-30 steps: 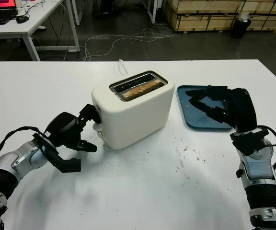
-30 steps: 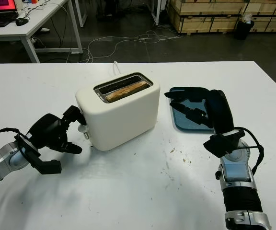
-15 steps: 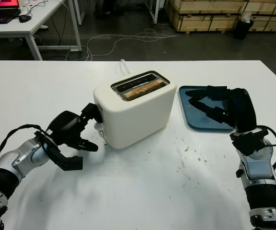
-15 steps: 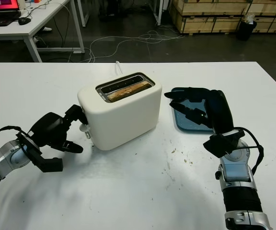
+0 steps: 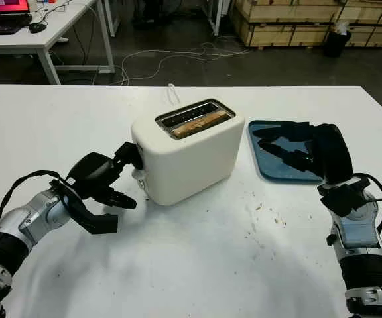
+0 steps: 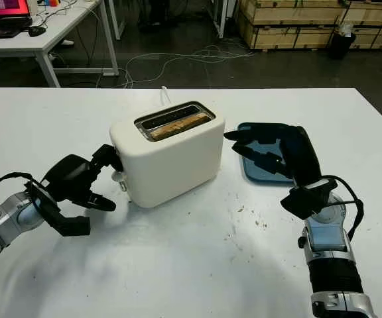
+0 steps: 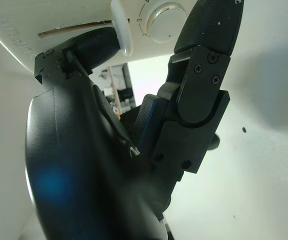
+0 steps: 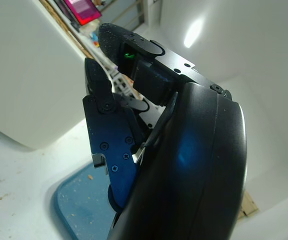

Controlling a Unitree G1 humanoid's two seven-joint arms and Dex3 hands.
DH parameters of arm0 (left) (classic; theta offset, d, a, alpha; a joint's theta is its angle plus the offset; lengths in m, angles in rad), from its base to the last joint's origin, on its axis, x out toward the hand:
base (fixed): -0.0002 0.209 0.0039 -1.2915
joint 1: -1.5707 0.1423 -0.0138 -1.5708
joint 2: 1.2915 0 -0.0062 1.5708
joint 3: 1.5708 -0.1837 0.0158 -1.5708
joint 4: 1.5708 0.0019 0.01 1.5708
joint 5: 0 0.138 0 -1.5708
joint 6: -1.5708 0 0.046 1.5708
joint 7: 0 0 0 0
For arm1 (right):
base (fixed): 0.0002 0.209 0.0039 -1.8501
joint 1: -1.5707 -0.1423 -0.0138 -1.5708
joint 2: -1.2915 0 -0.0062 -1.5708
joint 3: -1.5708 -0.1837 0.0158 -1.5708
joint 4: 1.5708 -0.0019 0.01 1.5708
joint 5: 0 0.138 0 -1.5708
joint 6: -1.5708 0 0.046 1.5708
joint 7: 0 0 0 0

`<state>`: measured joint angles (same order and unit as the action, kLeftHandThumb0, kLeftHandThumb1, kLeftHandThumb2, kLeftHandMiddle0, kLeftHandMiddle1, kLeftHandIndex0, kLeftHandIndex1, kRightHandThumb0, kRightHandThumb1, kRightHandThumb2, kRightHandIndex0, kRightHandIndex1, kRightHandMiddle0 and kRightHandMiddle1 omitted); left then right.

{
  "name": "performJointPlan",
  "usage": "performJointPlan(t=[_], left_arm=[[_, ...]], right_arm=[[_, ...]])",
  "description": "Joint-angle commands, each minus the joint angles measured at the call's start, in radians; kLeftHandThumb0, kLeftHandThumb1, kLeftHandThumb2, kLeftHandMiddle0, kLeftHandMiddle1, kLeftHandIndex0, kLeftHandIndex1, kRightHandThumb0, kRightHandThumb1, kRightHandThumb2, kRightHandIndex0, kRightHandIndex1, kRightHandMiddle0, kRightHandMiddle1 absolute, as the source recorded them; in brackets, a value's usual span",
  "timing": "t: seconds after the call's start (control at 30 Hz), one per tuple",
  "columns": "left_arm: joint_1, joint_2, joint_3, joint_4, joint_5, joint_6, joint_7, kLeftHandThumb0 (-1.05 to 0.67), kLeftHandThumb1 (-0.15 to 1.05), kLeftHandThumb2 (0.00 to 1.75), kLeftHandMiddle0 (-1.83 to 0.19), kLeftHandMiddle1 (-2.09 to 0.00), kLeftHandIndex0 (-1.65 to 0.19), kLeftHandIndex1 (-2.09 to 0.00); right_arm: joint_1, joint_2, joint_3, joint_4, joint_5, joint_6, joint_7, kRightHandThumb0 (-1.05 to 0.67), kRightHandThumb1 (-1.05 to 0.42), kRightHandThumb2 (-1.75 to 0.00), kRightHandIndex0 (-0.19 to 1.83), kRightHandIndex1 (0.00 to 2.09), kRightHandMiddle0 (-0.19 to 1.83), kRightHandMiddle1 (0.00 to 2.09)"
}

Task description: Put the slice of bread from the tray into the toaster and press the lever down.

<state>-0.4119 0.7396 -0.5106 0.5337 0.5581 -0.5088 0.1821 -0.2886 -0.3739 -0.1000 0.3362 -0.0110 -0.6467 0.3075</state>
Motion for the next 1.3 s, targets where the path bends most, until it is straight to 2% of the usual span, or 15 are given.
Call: performJointPlan(t=[0.0,0.03,0.07,0.13,0.2,0.33,0.5,0.63,0.93,1.03,1.17,1.27], left_arm=[[0.026,-0.124,-0.046,-0.066,0.061,0.339,-0.291,-1.05,0.92,0.52,-1.57,-1.42,-1.19,-1.27],[0.04,-0.11,-0.007,-0.08,0.038,0.283,-0.204,-1.05,0.92,0.69,-1.57,-1.56,-1.27,-1.42],[0.053,-0.101,0.026,-0.091,0.018,0.243,-0.143,-1.05,0.92,0.84,-1.57,-1.67,-1.23,-1.61],[0.072,-0.094,0.08,-0.115,0.005,0.203,-0.068,-1.05,0.92,0.96,-1.57,-1.73,-1.15,-1.71],[0.1,-0.111,0.143,-0.135,-0.019,0.173,-0.007,-1.05,0.92,0.99,-1.57,-1.74,-0.94,-1.74],[0.124,-0.143,0.21,-0.13,0.008,0.099,0.126,-1.05,0.92,0.98,-1.57,-1.75,-0.68,-1.74],[0.134,-0.157,0.254,-0.117,0.023,0.056,0.19,-1.05,0.92,1.0,-1.57,-1.75,-0.55,-1.75],[0.141,-0.158,0.287,-0.123,0.016,0.045,0.189,-1.05,0.92,1.0,-1.57,-1.75,-0.49,-1.75],[0.153,-0.148,0.343,-0.172,0.03,0.035,0.207,-1.05,0.92,1.03,-1.57,-1.75,-0.44,-1.75],[0.151,-0.148,0.363,-0.176,0.047,0.009,0.246,-1.05,0.92,1.05,-1.57,-1.75,-0.33,-1.75],[0.139,-0.14,0.393,-0.167,0.059,-0.06,0.307,-1.03,0.92,1.02,-1.57,-1.75,-0.07,-1.75],[0.119,-0.128,0.422,-0.136,0.016,-0.174,0.322,-1.0,0.92,0.92,-1.54,-1.75,-0.01,-1.73]], right_arm=[[-0.019,0.003,-0.006,0.008,0.058,0.004,0.02,-0.14,-0.92,-0.03,0.83,0.91,1.11,0.0],[-0.018,0.004,-0.006,0.006,0.057,0.006,0.02,-0.14,-0.92,-0.03,0.83,0.92,1.11,0.0],[-0.018,0.004,-0.007,0.007,0.058,0.005,0.021,-0.13,-0.92,-0.03,0.82,0.92,1.11,0.0],[-0.017,0.003,-0.007,0.009,0.061,0.004,0.024,-0.13,-0.92,-0.03,0.82,0.92,1.11,0.0],[-0.017,0.001,-0.006,0.01,0.064,0.0,0.026,-0.13,-0.92,-0.03,0.82,0.92,1.11,0.0],[-0.015,0.002,-0.007,0.007,0.067,0.003,0.026,-0.14,-0.92,-0.04,0.82,0.93,1.11,0.0],[-0.015,0.005,-0.008,0.011,0.069,-0.001,0.027,-0.13,-0.92,-0.04,0.81,0.93,1.11,0.0],[-0.013,0.009,-0.007,0.011,0.077,0.003,0.031,-0.14,-0.92,-0.04,0.81,0.93,1.11,0.0],[-0.013,0.007,-0.004,0.02,0.074,-0.006,0.028,-0.11,-0.92,-0.03,0.8,0.94,1.11,0.0],[-0.015,0.009,-0.003,0.029,0.084,-0.009,0.036,-0.13,-0.92,-0.04,0.81,0.95,1.11,0.0],[-0.016,0.011,0.0,0.025,0.086,-0.005,0.04,-0.12,-0.92,-0.04,0.8,0.95,1.1,0.0],[-0.015,0.012,0.002,0.022,0.085,-0.005,0.039,-0.11,-0.92,-0.04,0.8,0.96,1.11,0.0]])
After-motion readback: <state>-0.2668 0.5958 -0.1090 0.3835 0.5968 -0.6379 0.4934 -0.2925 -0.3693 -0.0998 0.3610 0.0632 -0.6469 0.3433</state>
